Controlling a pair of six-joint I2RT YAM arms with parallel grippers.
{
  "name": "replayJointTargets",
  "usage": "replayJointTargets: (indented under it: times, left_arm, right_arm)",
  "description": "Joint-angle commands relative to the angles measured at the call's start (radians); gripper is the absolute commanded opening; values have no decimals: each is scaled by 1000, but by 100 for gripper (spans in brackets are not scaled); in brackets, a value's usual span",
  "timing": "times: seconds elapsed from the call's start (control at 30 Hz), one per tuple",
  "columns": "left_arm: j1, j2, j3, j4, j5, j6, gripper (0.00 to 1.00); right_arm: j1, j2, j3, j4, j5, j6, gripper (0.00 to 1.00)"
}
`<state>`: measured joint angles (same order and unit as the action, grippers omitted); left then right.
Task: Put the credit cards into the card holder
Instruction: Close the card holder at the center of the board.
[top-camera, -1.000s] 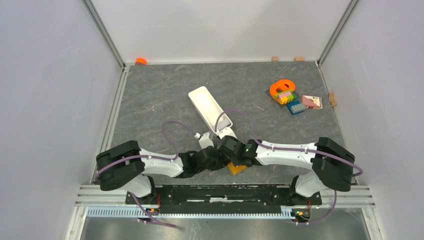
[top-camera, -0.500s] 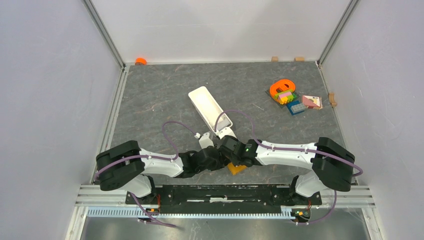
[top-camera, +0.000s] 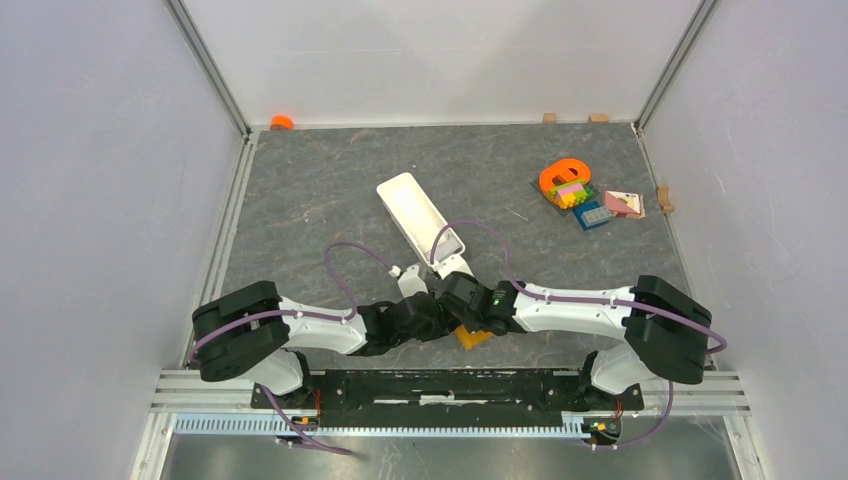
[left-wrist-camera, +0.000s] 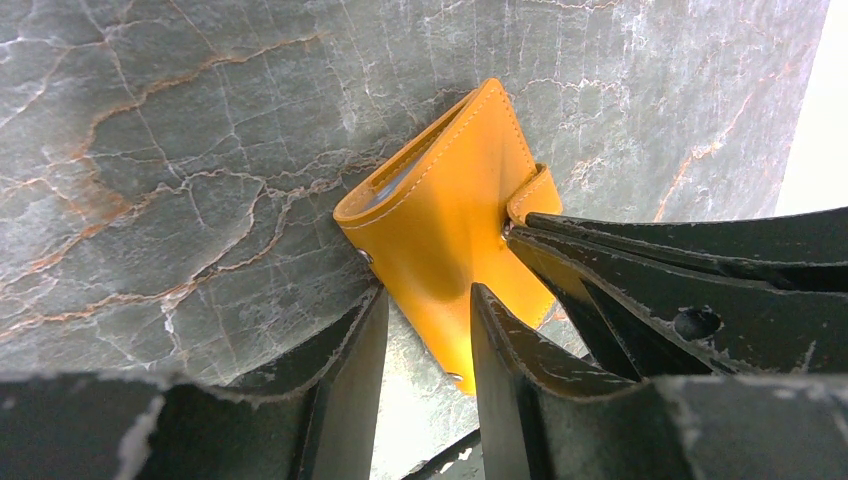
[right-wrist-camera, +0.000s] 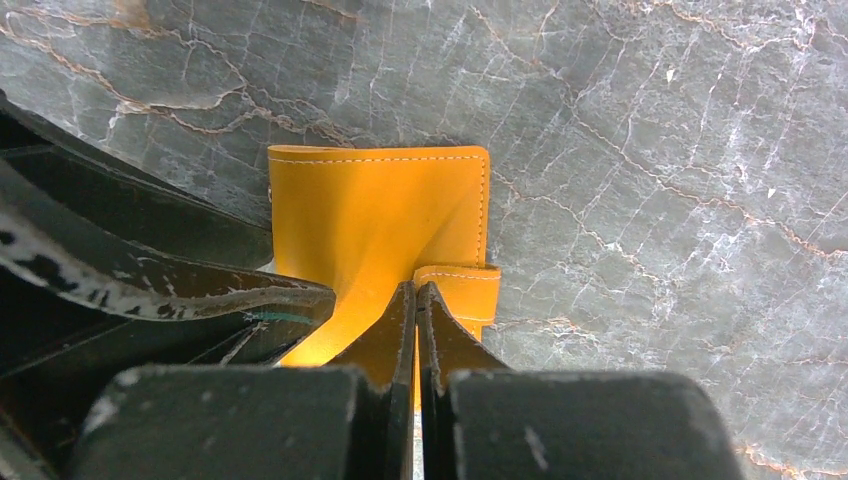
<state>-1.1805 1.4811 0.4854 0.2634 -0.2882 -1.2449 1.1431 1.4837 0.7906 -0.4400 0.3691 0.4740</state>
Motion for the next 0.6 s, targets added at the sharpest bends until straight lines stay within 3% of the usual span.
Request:
replayJointTargets:
  times: [0.0, 0.57]
  left_arm:
    - [-5, 38, -19, -153, -39, 16, 44]
    - [-6, 35, -23, -154, -42, 11, 44]
  right_arm:
    - [1, 39, -37, 42, -76, 28, 0]
    - [17, 32, -132, 67, -122, 114, 0]
